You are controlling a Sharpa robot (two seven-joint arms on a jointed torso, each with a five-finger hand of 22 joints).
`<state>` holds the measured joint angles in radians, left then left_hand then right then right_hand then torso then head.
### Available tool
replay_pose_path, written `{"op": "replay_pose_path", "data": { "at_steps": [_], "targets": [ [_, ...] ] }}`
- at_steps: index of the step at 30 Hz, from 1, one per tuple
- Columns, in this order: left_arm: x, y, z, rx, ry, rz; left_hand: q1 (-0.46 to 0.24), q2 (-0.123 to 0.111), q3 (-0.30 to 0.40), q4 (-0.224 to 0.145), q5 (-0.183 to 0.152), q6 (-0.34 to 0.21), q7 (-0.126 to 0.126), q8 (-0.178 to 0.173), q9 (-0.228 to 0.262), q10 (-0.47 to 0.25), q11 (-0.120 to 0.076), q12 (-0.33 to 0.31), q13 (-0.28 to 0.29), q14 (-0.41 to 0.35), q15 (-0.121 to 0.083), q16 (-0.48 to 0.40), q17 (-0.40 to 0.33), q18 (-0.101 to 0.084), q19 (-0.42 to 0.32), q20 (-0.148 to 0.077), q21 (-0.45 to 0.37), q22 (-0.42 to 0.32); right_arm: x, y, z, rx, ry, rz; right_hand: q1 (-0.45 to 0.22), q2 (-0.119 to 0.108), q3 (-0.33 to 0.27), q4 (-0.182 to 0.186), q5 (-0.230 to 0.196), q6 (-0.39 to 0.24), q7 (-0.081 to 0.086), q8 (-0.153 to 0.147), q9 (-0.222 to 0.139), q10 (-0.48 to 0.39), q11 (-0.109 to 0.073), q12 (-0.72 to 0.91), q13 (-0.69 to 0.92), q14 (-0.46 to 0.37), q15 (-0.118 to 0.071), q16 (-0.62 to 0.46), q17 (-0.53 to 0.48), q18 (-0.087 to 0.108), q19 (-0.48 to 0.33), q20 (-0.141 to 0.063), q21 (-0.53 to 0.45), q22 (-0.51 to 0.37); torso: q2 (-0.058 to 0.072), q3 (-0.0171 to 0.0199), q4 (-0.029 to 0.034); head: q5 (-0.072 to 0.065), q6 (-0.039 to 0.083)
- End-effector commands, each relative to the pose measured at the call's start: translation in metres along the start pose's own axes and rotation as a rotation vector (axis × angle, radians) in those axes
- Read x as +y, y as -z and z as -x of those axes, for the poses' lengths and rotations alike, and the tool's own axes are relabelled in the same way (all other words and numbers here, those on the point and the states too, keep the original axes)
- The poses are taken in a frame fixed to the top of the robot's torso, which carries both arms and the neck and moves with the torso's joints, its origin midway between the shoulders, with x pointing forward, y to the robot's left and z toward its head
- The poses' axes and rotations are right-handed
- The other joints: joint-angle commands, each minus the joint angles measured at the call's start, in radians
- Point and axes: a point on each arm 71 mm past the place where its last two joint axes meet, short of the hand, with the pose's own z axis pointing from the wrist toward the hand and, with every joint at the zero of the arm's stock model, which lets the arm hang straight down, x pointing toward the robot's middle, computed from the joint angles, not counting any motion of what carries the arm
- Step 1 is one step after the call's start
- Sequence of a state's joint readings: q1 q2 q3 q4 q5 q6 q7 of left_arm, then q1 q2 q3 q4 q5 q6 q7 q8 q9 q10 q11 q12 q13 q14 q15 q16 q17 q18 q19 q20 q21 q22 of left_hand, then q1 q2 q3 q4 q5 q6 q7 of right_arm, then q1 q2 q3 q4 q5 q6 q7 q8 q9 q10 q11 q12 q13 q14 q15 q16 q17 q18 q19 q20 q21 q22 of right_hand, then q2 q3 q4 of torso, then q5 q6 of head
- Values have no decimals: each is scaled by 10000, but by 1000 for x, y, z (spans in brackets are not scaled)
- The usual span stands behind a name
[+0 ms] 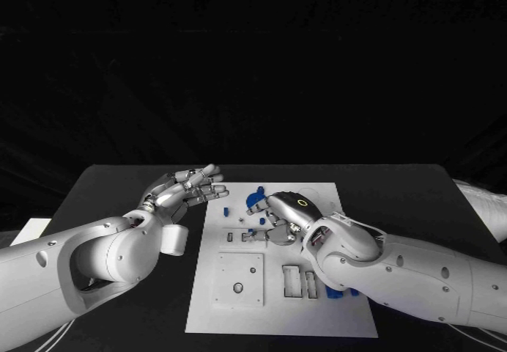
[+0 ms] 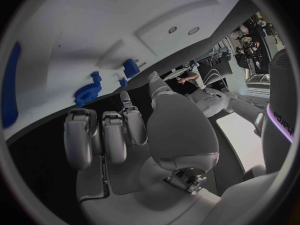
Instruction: Assemble the parts on the task board
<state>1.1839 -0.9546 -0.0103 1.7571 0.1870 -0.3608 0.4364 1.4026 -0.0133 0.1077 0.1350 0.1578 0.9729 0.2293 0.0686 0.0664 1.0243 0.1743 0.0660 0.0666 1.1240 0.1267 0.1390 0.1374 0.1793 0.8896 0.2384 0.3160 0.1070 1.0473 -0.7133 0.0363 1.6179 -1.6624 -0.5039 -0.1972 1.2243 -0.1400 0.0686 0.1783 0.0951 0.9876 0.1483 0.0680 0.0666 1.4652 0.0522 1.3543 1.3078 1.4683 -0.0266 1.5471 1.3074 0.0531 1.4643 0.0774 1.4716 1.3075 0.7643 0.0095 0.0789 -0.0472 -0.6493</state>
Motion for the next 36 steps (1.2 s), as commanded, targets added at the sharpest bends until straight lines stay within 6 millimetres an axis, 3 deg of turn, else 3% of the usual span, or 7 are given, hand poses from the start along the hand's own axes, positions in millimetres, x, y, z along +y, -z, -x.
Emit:
{"op": "replay_pose_path", "data": {
  "at_steps": [1, 9, 14, 17, 22, 24, 36],
  "targets": [
    [0, -1, 0, 168, -33, 60, -49, 66, 26, -65, -12, 136, -126, 21, 8, 389, -134, 154, 52, 588, -208, 316, 190, 57, 428, -176, 274, 113, 9, 5, 18, -1273, -1121, 1275, 203, 5, -124, 132, 13, -41, -42, 0, 7, 89, 51, -6, 1329, 911, 84, -19, 2122, -66, 162, 67, -51, 435, -8, 0, -31, 17, 40],
    [10, -11, 9, 415, -1544, 1148, -332, 25, 201, 224, -19, 516, -596, 37, 21, 2151, -858, 662, 394, 3752, -1165, 2902, 1982, 40, 2869, -1167, 2136, 995, -5, 20, 65, -646, -3516, 1663, 696, 363, -189, 140, -119, -63, -31, 6, 17, -126, 60, -383, 1091, 821, 89, -217, 1765, 11, -15, 76, -260, 59, -158, 40, -118, 107, 61],
    [26, -22, 8, 1490, -3691, 2881, -933, -177, -48, 758, -43, 750, -1055, 501, 173, 3337, -1265, 2382, 1737, 4209, -1603, 11710, 10902, -99, 4158, -1647, 4594, 2835, -41, 21, 111, -960, -4755, 513, 963, 654, -187, 7, 26, -48, -36, 34, 29, -176, 55, -455, 1034, 793, 84, -295, 1645, 31, -62, 74, -332, -45, -296, 51, -199, 92, 47],
    [36, -28, 4, 2403, -5239, 4422, -1470, 109, -302, 1418, -42, 907, -1298, 1046, 400, 3084, -1411, 4422, 3450, 4395, -1650, 13979, 13818, -820, 5539, -1890, 8905, 8507, -66, 25, 131, -1500, -5138, -161, 1060, 777, -184, -66, 114, 36, -54, 84, 47, -160, 38, -426, 1042, 793, 71, -306, 1632, 29, -55, 65, -333, -38, -384, 49, -226, 137, -4],
    [36, -41, 3, 2405, -7724, 6078, -2163, 90, -1070, 1467, -17, 874, -1383, 2165, 980, 2639, -1612, 8852, 7735, 4332, -1815, 13990, 13815, -805, 5042, -1822, 9332, 8816, -99, 32, 150, -2293, -5417, -1043, 1161, 875, -193, -165, 314, 91, -67, 118, 54, -160, 20, -428, 1031, 792, 55, -320, 1615, 30, -52, 47, -342, -46, -443, 100, -270, 240, -84],
    [32, -45, 3, 2206, -8594, 6434, -2590, 144, -1573, 1549, -604, 658, -1437, 2856, 1410, 2499, -1657, 10034, 8863, 4422, -1861, 14209, 14160, -884, 5162, -1876, 9755, 9455, -105, 34, 155, -2558, -5307, -1167, 1181, 913, -190, -184, 350, 99, -68, 123, 54, -158, 17, -424, 1032, 793, 51, -321, 1616, 30, -49, 44, -341, -43, -456, 124, -288, 262, -84],
    [20, -73, -14, 1773, -12213, 7447, -2414, 483, -2595, 1558, -937, -324, -1765, 5592, 3462, 3004, -1890, 11883, 10718, 4467, -2065, 14318, 14334, -1228, 5850, -2071, 11030, 11649, -111, 34, 161, -2963, -4458, -1060, 1190, 920, -193, -195, 361, 100, -69, 123, 53, -163, 17, -434, 1024, 791, 50, -326, 1607, 30, -49, 43, -342, -44, -472, 205, -348, 465, -195]
  ]
}}
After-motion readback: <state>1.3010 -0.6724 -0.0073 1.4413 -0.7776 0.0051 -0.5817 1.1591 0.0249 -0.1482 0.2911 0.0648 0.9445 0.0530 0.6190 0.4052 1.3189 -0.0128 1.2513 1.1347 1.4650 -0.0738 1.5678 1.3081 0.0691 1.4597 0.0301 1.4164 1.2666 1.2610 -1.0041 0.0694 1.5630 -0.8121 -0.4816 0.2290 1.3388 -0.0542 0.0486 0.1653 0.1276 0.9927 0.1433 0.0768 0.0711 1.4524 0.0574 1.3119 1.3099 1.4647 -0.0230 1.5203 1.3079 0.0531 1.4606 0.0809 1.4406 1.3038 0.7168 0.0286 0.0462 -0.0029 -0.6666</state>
